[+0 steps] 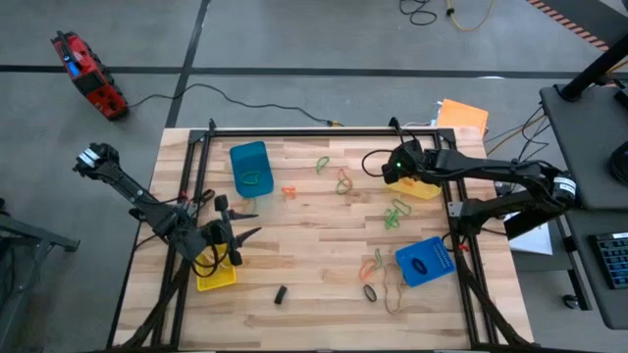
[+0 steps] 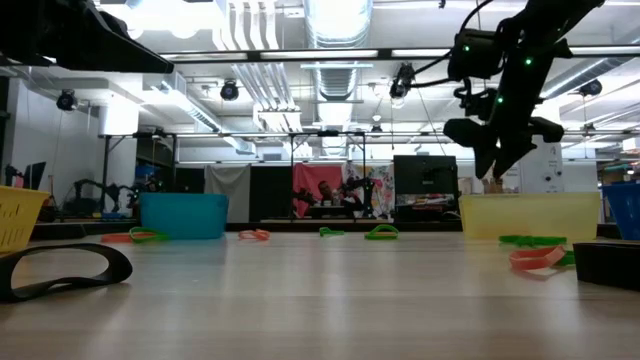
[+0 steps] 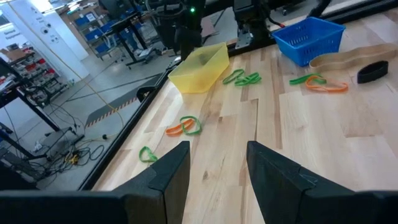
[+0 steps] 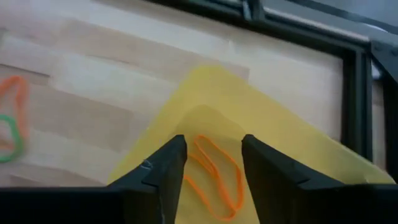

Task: Sort rubber bands into baskets
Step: Put the green rubber band into the light blue bin

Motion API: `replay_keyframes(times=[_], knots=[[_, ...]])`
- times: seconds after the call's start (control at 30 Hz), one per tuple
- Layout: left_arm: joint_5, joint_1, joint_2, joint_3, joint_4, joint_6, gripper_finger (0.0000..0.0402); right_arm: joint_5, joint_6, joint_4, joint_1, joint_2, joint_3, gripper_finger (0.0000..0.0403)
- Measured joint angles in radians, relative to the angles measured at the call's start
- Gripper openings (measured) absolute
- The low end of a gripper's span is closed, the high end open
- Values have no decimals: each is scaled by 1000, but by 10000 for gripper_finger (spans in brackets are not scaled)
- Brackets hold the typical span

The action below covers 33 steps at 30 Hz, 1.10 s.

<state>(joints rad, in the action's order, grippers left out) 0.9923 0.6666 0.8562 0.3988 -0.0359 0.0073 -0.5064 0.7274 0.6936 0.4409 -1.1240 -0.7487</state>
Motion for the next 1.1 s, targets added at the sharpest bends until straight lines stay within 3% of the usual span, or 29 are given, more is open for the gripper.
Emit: replay_keyframes(times=[0.13, 0.37, 0.77, 0.97, 1.1], knots=[[35, -7, 0, -1, -61, -6, 143, 60, -82, -98, -20, 3, -13, 166], [-140, -80, -2, 7, -124, 19, 138, 246, -205, -332, -71, 2, -13, 162], [-482, -404, 1, 19, -113, 92, 105, 305, -294, -536, -129, -155, -15, 135], [-505, -463, 0, 22, -111, 96, 91, 306, -319, -555, -124, -296, -59, 141], [-506, -463, 1, 31, -113, 117, 86, 308, -554, -509, -124, -411, -148, 151]])
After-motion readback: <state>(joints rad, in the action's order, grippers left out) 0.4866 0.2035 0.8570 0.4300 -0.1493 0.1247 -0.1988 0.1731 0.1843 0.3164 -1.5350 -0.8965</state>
